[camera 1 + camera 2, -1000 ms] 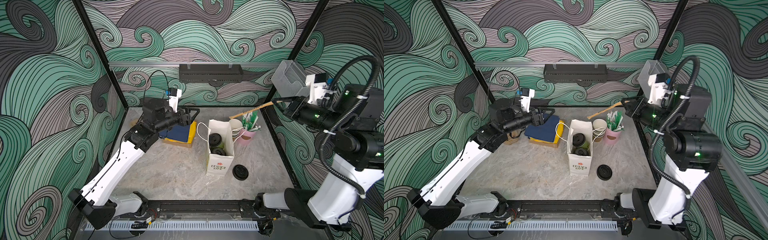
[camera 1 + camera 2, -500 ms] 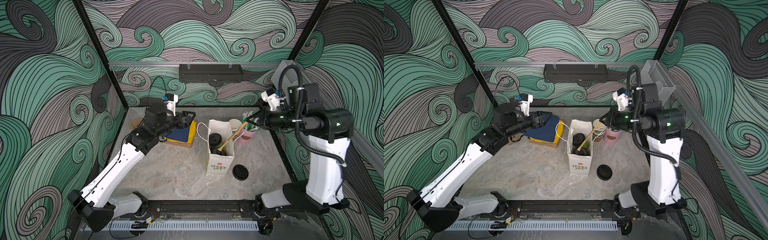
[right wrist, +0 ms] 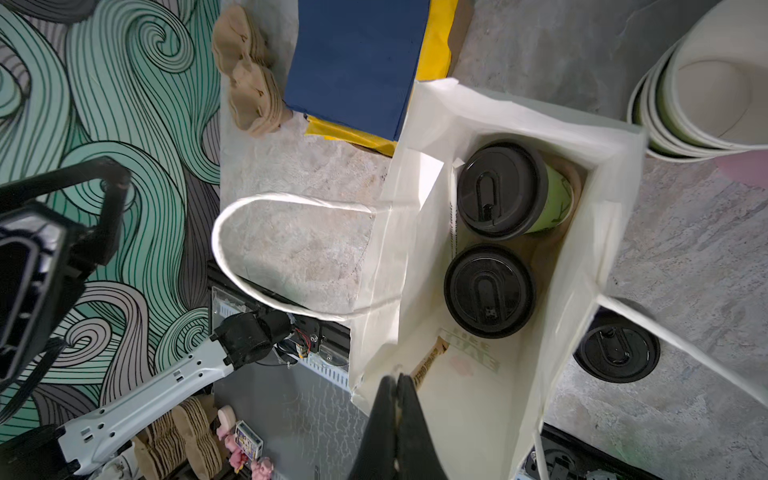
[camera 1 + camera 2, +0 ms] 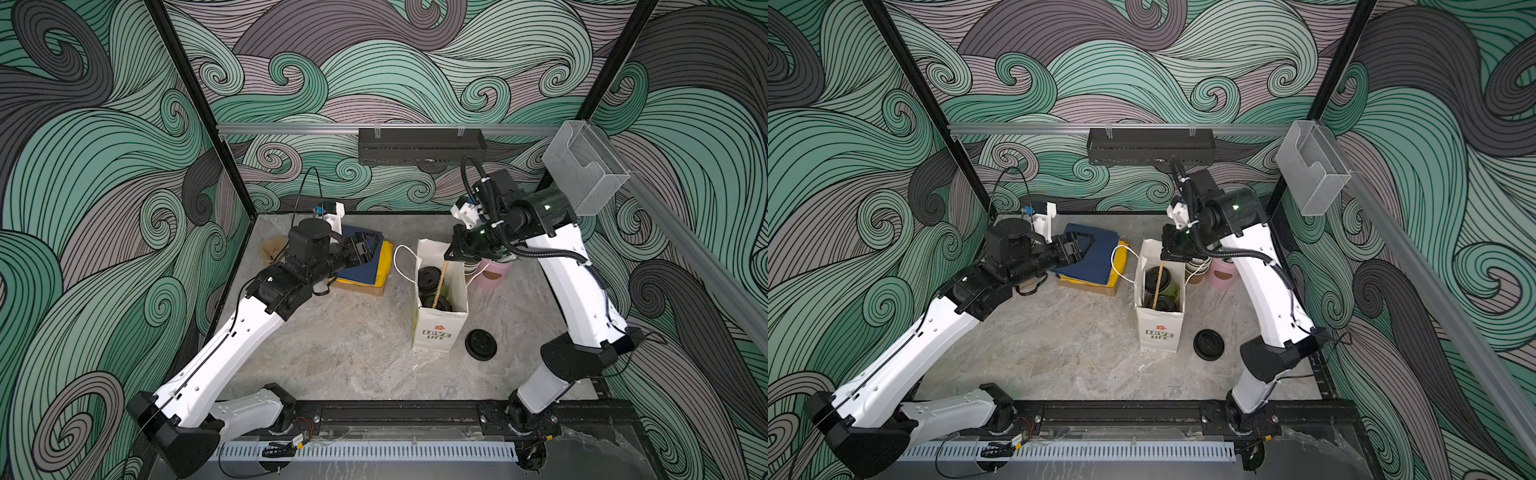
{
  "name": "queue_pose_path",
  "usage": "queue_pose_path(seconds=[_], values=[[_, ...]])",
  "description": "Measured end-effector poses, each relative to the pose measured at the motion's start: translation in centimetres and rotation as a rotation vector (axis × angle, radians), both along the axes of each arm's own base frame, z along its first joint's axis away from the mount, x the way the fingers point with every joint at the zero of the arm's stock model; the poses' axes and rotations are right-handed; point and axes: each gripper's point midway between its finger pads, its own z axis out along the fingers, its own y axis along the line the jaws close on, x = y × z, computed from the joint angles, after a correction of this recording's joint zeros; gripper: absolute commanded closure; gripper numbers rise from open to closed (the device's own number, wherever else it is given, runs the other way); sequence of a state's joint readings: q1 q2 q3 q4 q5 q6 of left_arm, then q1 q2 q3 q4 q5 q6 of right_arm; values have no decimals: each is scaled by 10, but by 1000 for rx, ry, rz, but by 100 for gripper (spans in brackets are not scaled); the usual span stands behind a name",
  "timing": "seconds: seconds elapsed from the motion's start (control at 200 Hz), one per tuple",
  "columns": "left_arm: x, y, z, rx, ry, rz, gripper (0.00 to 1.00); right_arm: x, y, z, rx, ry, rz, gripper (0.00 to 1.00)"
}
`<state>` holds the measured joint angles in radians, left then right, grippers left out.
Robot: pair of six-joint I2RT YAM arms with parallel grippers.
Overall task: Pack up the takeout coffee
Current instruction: 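Open the right gripper and lift out while left moves toward the napkins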
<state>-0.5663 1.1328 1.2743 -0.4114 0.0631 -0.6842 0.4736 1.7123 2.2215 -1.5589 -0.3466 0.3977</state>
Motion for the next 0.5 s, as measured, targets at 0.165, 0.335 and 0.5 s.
queue_pose_path(seconds=[0.165, 0.335, 0.5], values=[[-2, 9, -10, 0, 38, 49, 33, 9, 10, -28, -39, 76, 8, 85], [-2, 15, -19, 11, 72, 82, 34, 19, 12, -41, -68, 93, 2, 54], [0, 26, -28, 24, 109, 124, 34, 33, 10, -16, -65, -14, -21, 50]])
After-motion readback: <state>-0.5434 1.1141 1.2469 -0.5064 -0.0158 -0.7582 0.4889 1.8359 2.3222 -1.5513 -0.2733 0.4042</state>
